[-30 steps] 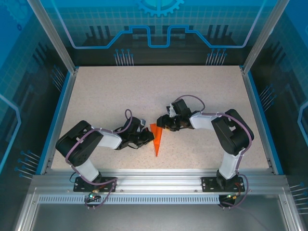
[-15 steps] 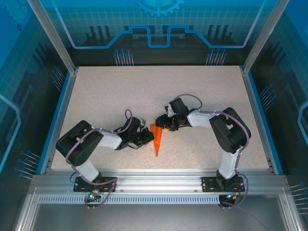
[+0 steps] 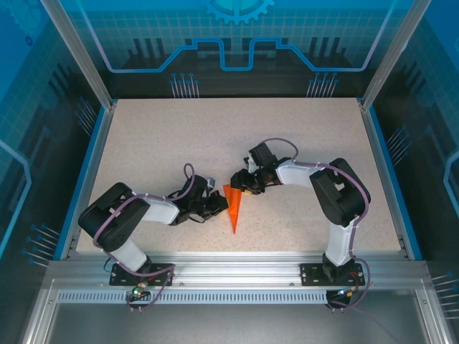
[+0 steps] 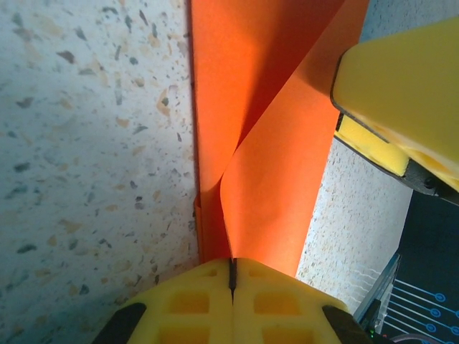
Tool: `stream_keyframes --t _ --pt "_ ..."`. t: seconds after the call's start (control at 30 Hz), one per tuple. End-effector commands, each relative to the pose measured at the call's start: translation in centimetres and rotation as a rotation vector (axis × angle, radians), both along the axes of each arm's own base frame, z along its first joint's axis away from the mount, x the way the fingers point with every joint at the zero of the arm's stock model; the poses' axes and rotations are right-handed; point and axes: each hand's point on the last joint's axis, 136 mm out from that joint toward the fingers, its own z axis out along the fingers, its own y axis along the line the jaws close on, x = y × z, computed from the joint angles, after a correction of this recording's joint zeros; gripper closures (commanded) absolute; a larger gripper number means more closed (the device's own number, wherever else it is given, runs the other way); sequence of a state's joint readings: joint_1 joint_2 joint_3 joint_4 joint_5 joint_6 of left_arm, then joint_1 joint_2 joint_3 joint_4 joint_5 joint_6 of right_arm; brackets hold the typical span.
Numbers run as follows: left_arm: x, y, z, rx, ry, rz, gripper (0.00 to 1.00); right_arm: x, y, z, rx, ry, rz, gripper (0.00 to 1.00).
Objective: Fold a paper plane with a square sheet of paper (fold left side to right side)
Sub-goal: Fold the wing for the fifth time at the center of the table.
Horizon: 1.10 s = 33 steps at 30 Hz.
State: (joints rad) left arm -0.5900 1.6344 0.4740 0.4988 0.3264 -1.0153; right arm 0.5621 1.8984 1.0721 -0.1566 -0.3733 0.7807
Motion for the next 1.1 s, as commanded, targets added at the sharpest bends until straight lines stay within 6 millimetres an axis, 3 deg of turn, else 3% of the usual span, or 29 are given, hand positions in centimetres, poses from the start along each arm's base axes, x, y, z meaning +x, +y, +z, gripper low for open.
stream_keyframes --t 0.0,0.2,0.37,0.5,0.57,0.67,0.73,0.93,1.07 --pt "0.0 0.0 -1.0 0.012 0.025 -0.007 1.0 -1.4 -0.1 -2.0 -0.06 0.044 0.03 0.47" --pt "-0.1 0.0 -1.8 0.022 0.045 -0.005 1.0 -1.4 0.0 -1.7 -0.05 0.031 0.034 0.47" --pt "-0.1 0.0 -2.0 0.03 0.057 -0.006 1.0 -0.5 0.7 1.2 0.015 -0.064 0.059 0.46" --pt "0.0 -0.1 -2.1 0.033 0.063 -0.005 1.0 0.0 0.2 3.4 0.01 -0.137 0.056 0.45" --pt "0.0 -0.1 -2.2 0.034 0.065 -0.007 1.0 -0.2 -0.4 3.9 -0.011 -0.149 0.052 0.41" --pt "0.1 -0.2 -2.2 0.032 0.065 -0.008 1.0 -0.8 -0.7 3.9 -0.025 -0.145 0.056 0.42" --pt "0.1 -0.3 -2.2 0.032 0.067 -0.009 1.0 -1.3 -0.1 3.9 0.005 -0.136 0.073 0.49" --pt "0.1 -0.4 -2.2 0.029 0.069 -0.013 1.0 -2.2 1.9 3.2 0.055 -0.104 0.12 0.84" --pt "0.1 -0.3 -2.2 0.032 0.069 -0.01 1.0 -2.5 1.7 1.7 0.004 -0.077 0.117 0.89"
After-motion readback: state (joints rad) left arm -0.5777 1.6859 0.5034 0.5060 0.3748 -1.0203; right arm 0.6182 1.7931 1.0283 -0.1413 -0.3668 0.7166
